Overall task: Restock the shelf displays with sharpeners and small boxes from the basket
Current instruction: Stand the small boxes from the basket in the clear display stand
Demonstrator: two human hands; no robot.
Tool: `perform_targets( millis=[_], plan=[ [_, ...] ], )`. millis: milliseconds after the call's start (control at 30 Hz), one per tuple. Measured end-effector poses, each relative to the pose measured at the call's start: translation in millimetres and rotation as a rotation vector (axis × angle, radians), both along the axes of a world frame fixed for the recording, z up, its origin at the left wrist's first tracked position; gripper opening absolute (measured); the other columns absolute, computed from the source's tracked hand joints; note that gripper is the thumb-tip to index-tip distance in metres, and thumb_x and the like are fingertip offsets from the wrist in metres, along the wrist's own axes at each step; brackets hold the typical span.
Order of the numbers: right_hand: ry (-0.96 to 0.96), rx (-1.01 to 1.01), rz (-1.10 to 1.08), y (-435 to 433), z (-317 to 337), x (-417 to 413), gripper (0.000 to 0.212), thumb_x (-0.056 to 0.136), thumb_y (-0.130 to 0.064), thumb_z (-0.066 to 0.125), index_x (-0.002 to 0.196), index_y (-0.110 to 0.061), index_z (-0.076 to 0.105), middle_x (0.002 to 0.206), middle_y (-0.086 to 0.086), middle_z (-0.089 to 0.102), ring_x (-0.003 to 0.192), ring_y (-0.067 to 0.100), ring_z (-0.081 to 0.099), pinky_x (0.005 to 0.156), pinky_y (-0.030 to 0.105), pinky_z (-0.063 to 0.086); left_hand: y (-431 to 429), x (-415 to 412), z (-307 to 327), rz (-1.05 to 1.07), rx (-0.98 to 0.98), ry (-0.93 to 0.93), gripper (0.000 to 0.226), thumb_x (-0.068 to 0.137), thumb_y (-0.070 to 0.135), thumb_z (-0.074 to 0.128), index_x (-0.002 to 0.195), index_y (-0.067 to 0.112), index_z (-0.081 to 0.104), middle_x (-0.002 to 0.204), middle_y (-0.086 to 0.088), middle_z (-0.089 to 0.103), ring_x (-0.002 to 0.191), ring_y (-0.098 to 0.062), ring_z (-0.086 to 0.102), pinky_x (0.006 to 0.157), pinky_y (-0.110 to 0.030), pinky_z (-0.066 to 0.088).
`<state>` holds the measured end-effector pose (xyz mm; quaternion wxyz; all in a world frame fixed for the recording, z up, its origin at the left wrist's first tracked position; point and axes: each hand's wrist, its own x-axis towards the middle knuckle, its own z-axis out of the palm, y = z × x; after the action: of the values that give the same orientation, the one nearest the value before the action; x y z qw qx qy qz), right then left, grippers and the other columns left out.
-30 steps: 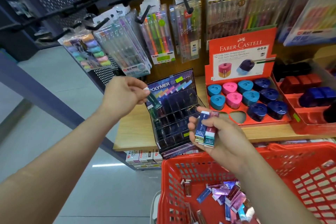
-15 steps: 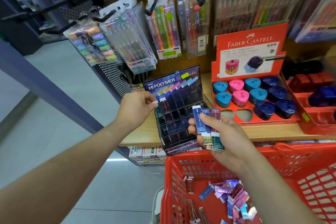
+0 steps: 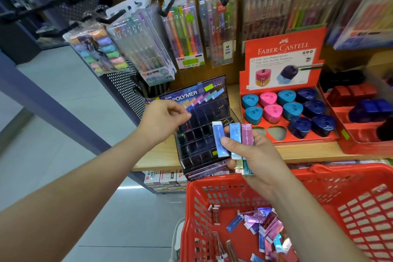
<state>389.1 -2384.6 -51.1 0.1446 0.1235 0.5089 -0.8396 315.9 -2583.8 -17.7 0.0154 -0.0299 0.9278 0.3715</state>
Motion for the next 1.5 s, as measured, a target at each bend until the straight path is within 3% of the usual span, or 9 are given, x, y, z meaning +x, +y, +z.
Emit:
perform_targets(
  millis=[67, 133, 300, 433, 633, 800, 967, 1167, 1500],
  plan=[
    [0.032, 0.048, 0.001, 0, 1, -1, 0.021, 0.078, -0.003, 0.075, 0.095, -0.014, 0.069, 0.083, 0.004, 0.072, 0.066, 0.014, 0.062, 0.046, 0.023, 0.045, 18, 12, 16, -0.05, 0.427, -0.292, 0.022, 0.089, 0.028, 0.064, 0.09, 0.008, 0.071, 0.073, -0.007, 0.068, 0.055, -0.013, 0.058, 0.054, -0.022, 0.054],
    [0.066, 0.078, 0.006, -1, 4, 0, 0.021, 0.078, -0.002, 0.075, 0.092, -0.016, 0.069, 0.078, 0.001, 0.073, 0.062, 0.011, 0.062, 0.045, 0.023, 0.044, 30, 21, 22, -0.136, 0.542, -0.433, 0.03, 0.087, 0.031, 0.061, 0.097, 0.005, 0.071, 0.075, -0.01, 0.067, 0.054, -0.012, 0.059, 0.054, -0.02, 0.054],
    [0.063, 0.079, 0.014, -2, 1, 1, 0.016, 0.081, -0.01, 0.074, 0.095, -0.017, 0.071, 0.081, 0.002, 0.071, 0.065, 0.012, 0.061, 0.047, 0.024, 0.045, 35, 23, 23, -0.136, 0.512, -0.396, 0.011, 0.081, 0.006, 0.069, 0.092, 0.003, 0.071, 0.063, -0.006, 0.067, 0.053, -0.009, 0.062, 0.053, -0.016, 0.054],
    [-0.087, -0.196, 0.003, 8, 4, 0, 0.021, 0.094, -0.006, 0.055, 0.111, -0.006, 0.067, 0.09, 0.016, 0.072, 0.071, 0.02, 0.067, 0.049, 0.025, 0.049, 18, 10, 29, 0.029, 0.577, -0.177, 0.007, 0.083, 0.0, 0.067, 0.085, 0.006, 0.07, 0.069, -0.007, 0.069, 0.061, -0.012, 0.067, 0.058, -0.018, 0.056],
    [-0.11, -0.195, -0.033, 24, 8, 0, 0.018, 0.094, -0.011, 0.057, 0.109, -0.005, 0.064, 0.085, 0.016, 0.074, 0.063, 0.02, 0.071, 0.045, 0.02, 0.052, 7, -12, 20, 0.11, 0.227, 0.15, 0.006, 0.084, 0.01, 0.072, 0.082, 0.015, 0.074, 0.075, -0.007, 0.072, 0.068, -0.02, 0.066, 0.074, -0.034, 0.059],
    [-0.117, -0.146, -0.105, 26, 5, -2, 0.01, 0.091, -0.013, 0.062, 0.1, -0.009, 0.064, 0.076, 0.013, 0.073, 0.056, 0.018, 0.068, 0.042, 0.021, 0.05, 16, -24, 13, 0.035, -0.15, 0.272, 0.008, 0.083, 0.021, 0.074, 0.088, 0.015, 0.075, 0.075, 0.006, 0.069, 0.071, -0.01, 0.066, 0.075, -0.028, 0.057],
    [-0.155, -0.168, -0.11, 24, 5, -2, 0.012, 0.09, -0.002, 0.058, 0.103, -0.003, 0.061, 0.072, 0.015, 0.068, 0.061, 0.022, 0.07, 0.041, 0.022, 0.048, 22, -27, -2, -0.04, -0.264, 0.246, 0.01, 0.085, 0.026, 0.071, 0.092, 0.019, 0.074, 0.084, 0.005, 0.07, 0.076, -0.01, 0.065, 0.078, -0.031, 0.056],
    [-0.162, -0.112, -0.066, 24, 1, -2, 0.015, 0.089, -0.001, 0.062, 0.103, -0.007, 0.062, 0.089, 0.015, 0.064, 0.065, 0.024, 0.071, 0.039, 0.022, 0.046, 30, -32, -6, -0.067, -0.322, 0.291, 0.017, 0.087, 0.024, 0.069, 0.099, 0.014, 0.075, 0.095, -0.002, 0.073, 0.083, -0.014, 0.065, 0.086, -0.033, 0.054],
    [-0.113, -0.158, -0.042, 26, -5, -3, 0.022, 0.086, 0.003, 0.062, 0.106, -0.005, 0.067, 0.072, 0.014, 0.069, 0.063, 0.019, 0.068, 0.04, 0.021, 0.045, 34, -37, -3, -0.145, -0.461, 0.322, 0.02, 0.092, 0.023, 0.062, 0.106, 0.014, 0.074, 0.105, -0.003, 0.072, 0.096, -0.017, 0.064, 0.091, -0.032, 0.051]
  ],
)
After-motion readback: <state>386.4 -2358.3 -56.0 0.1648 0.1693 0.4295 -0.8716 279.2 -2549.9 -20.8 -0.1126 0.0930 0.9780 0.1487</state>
